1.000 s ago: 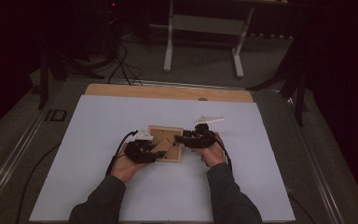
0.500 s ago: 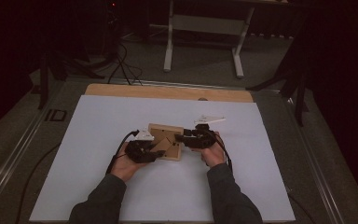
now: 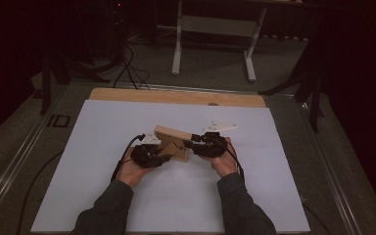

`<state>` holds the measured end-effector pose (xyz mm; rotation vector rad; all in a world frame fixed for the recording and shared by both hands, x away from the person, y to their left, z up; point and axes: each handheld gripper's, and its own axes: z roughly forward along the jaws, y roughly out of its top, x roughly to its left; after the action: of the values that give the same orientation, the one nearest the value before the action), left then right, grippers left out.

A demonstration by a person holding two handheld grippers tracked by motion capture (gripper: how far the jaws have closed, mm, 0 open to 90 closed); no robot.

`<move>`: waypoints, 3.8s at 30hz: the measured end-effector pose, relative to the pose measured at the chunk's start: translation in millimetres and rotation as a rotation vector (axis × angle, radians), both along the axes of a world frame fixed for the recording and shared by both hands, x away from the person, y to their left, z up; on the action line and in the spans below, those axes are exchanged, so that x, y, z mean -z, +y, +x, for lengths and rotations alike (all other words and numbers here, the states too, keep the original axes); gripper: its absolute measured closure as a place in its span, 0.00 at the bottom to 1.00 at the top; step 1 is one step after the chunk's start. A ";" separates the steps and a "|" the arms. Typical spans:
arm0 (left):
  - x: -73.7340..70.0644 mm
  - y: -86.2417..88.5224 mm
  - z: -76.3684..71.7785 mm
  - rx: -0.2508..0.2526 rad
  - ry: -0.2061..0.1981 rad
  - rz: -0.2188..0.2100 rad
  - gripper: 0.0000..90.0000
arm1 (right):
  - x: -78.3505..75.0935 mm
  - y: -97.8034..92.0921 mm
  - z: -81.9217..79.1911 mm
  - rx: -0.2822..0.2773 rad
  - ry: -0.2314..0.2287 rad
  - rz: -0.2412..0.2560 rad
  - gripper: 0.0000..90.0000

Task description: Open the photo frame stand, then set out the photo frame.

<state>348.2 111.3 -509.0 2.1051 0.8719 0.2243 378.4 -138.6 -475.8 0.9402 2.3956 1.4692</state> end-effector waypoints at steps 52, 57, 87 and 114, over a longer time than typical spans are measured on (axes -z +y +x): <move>20.3 38.8 -41.4 -0.072 0.081 -0.105 0.66 | 5.4 19.5 -49.7 -0.097 -0.059 -0.062 0.50; 15.1 44.7 -45.8 -0.089 0.061 -0.106 0.66 | 5.6 19.6 -52.3 -0.088 -0.073 -0.076 0.44; 10.7 44.2 -49.2 -0.099 0.029 -0.095 0.63 | 1.2 13.2 -57.7 -0.085 -0.109 -0.100 0.41; -0.8 50.3 -51.1 -0.121 -0.015 -0.117 0.62 | 3.7 9.4 -67.9 -0.113 -0.113 -0.136 0.40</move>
<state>297.1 161.5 -508.2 1.9422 0.9814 0.2462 310.4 -129.2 -479.5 0.6839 2.4650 1.3359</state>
